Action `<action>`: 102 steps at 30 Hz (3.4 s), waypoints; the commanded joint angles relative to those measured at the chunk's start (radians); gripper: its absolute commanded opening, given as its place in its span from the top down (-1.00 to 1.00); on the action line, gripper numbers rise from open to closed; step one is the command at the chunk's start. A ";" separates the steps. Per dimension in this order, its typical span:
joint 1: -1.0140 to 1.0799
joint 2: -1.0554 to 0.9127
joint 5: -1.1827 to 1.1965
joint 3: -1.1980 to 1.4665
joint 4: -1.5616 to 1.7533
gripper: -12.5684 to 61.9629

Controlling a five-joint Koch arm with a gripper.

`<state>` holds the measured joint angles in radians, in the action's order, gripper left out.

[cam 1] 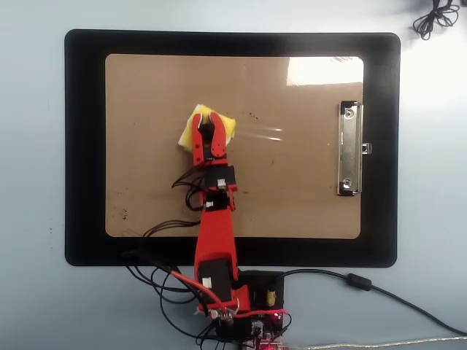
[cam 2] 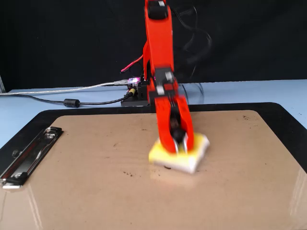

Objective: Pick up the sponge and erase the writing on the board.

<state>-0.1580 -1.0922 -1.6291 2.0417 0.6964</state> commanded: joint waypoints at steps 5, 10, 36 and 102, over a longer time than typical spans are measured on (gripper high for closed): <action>0.107 0.216 -0.006 -0.255 -0.049 0.88; 0.135 -0.238 0.006 0.288 -0.057 0.88; 0.319 -0.643 0.114 0.640 -0.212 0.88; 0.426 -1.259 0.462 0.411 -2.258 -0.25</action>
<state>0.2424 -2.3071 -1.1658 2.4712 -1.4496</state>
